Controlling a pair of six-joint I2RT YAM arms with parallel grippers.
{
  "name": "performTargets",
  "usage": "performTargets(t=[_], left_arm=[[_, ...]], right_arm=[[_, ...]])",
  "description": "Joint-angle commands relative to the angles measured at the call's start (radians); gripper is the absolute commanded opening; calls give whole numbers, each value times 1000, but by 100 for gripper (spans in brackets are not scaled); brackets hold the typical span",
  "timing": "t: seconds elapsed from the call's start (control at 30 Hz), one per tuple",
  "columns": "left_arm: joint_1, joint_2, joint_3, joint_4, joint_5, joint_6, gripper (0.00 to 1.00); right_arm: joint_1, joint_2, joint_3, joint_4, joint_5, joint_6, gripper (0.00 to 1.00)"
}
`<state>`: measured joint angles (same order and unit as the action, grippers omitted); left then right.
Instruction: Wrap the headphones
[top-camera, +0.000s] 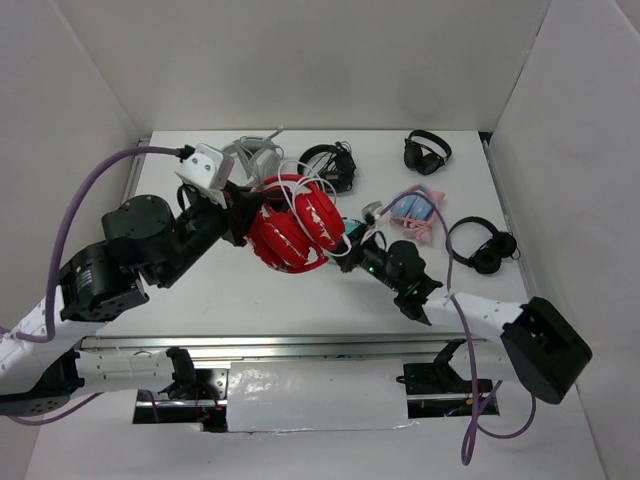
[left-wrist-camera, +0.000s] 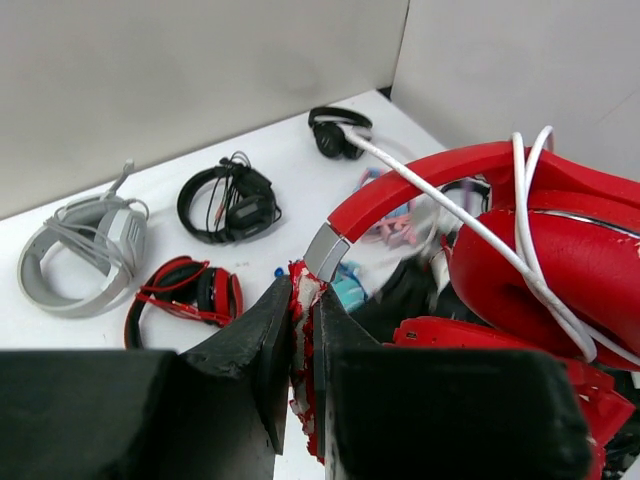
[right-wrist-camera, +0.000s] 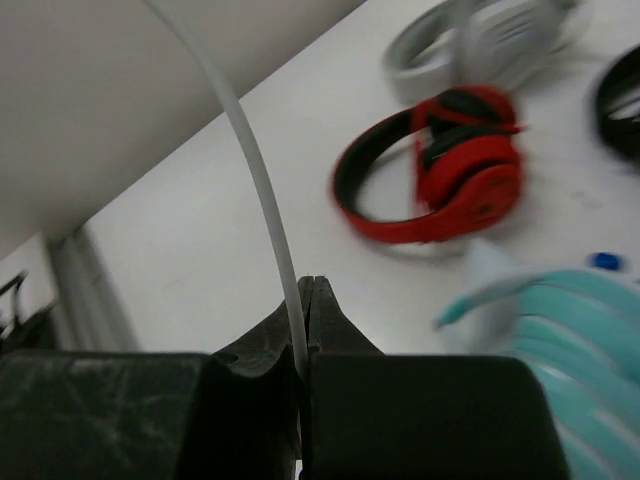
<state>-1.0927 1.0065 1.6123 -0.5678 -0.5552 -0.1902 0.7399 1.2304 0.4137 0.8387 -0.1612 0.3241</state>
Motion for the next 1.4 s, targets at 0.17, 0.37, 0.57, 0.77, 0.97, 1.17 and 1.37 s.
performTargets(t=[0.17,0.37,0.57,0.77,0.97,1.17,1.37], left_arm=[[-1,-2,-15,111,-28,-55,0],[4,-20,-49,163,47,-57,0],[5,-29,-55,194,-27,-104,0],[8,-45,-88,221,-208,-176,0],[10,17,-133,200,-616,-219,0],[103,38,-167,163,-642,-282,0],[269,67,-178,102,-586,-337,0]], right_arm=[[-299,-207,53,-272,324,101,0],[-407,-201,63,-291,166,113,0],[-283,-114,45,-296,140,107,0],[-69,-130,-13,-315,210,98,0],[102,-325,25,-558,465,131,0],[210,-482,89,-762,621,116,0],[364,-552,134,-866,745,89,0]])
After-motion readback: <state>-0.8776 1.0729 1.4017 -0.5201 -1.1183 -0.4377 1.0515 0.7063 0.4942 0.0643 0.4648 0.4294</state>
